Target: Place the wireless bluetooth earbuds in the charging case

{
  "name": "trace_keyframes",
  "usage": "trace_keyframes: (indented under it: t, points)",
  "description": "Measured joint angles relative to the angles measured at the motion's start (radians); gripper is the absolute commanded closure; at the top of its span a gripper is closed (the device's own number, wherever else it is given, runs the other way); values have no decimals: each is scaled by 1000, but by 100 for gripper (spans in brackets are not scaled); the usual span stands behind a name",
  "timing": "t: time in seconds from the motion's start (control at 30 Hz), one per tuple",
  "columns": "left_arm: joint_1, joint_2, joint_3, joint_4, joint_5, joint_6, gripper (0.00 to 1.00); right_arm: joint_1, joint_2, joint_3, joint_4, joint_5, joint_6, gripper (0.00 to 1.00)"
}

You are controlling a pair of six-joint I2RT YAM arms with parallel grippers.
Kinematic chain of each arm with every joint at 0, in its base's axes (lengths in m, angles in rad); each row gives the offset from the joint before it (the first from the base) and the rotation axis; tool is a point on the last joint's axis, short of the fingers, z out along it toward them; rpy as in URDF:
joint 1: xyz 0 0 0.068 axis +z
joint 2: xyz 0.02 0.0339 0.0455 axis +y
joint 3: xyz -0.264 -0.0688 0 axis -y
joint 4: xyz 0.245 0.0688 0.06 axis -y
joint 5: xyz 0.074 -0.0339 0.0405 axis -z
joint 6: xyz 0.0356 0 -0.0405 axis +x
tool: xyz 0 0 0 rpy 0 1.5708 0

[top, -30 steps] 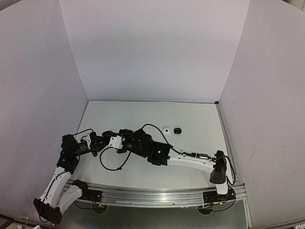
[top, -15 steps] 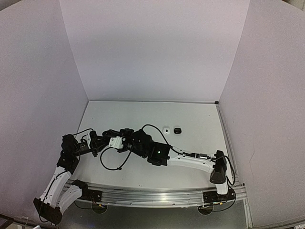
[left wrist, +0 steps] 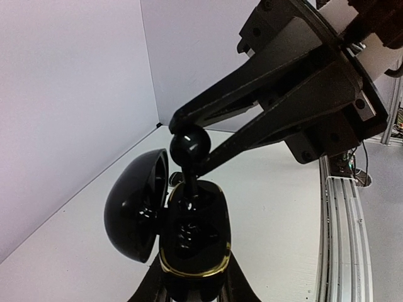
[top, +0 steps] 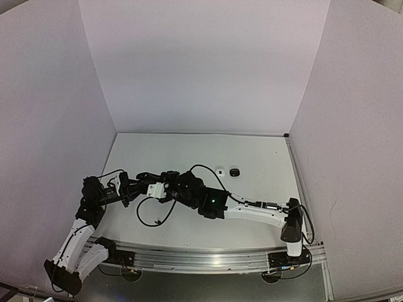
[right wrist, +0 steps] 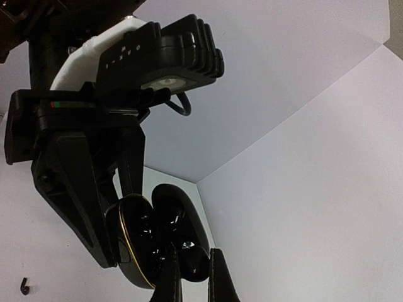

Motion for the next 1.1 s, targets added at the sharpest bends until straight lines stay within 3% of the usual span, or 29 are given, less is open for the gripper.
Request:
trace_keyframes:
  t: [1.1]
  points:
    - [4,58,27,-60,98,-10,100,-5,-7,20,-123,-38,-167,100]
